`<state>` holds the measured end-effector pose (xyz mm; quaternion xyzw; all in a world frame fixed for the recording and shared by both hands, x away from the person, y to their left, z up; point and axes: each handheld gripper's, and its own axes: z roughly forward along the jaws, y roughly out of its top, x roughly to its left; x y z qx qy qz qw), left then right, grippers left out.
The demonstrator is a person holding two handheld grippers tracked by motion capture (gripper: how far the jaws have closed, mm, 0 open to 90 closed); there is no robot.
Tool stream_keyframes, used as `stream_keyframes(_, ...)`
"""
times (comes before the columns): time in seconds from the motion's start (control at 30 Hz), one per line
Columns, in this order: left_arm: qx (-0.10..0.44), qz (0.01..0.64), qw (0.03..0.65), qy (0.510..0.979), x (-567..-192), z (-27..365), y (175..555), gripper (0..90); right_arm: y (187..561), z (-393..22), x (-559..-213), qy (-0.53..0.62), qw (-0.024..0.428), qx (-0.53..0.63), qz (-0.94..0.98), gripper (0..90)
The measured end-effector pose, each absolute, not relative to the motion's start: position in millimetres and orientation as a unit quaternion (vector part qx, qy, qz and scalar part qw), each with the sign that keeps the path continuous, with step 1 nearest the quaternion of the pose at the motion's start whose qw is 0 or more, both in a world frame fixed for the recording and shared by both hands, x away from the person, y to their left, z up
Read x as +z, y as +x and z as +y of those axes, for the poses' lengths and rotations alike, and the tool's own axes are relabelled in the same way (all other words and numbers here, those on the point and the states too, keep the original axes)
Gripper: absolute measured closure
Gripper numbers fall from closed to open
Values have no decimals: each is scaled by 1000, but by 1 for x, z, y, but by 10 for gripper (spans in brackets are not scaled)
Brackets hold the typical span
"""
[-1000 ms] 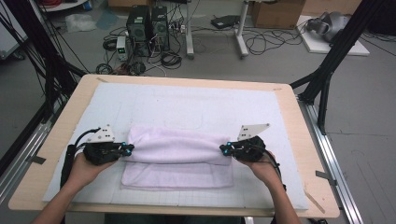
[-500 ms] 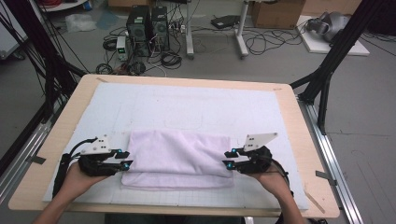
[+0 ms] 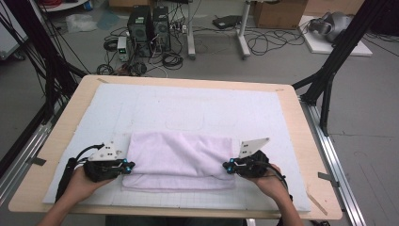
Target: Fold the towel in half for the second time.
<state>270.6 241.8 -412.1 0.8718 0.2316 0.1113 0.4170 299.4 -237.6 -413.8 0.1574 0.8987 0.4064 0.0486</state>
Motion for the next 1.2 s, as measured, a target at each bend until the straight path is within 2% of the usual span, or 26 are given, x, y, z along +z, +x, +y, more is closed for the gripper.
stream_keyframes(0.13,107,221,431,868,-401,248,261,870,294,-252,-389,152,52,435,886,872)
stream_keyframes(0.17,108,226,432,867,-402,248,260,826,293,-254,-386,156,60,436,884,853)
stream_keyframes(0.2,107,230,432,865,-403,248,261,730,293,-256,-386,164,65,439,881,777)
stream_keyframes(0.23,108,230,430,866,-405,247,261,668,293,-257,-386,175,66,443,877,746)
stream_keyframes(0.43,98,239,404,877,-425,241,273,607,294,-245,-416,187,49,427,884,581)
stream_keyframes(0.53,92,237,393,884,-436,238,276,567,293,-239,-431,190,27,416,889,553)
stream_keyframes(0.6,96,236,397,882,-438,238,275,597,290,-236,-437,184,25,407,894,558)
stream_keyframes(0.63,96,235,399,881,-438,239,275,655,290,-235,-438,182,25,404,896,587)
stream_keyframes(0.73,97,233,399,882,-436,238,274,824,290,-236,-438,166,24,402,900,796)
stream_keyframes(0.77,101,232,396,883,-434,238,274,851,290,-237,-437,165,26,401,901,840)
stream_keyframes(0.9,109,236,408,875,-420,240,275,870,296,-244,-420,169,52,405,897,860)
stream_keyframes(1.07,119,231,440,859,-396,243,272,871,302,-256,-382,166,90,422,887,861)
stream_keyframes(1.17,102,219,445,862,-393,243,265,857,299,-258,-369,155,90,434,883,849)
stream_keyframes(1.2,95,219,442,865,-396,242,263,814,297,-257,-370,151,84,434,884,823)
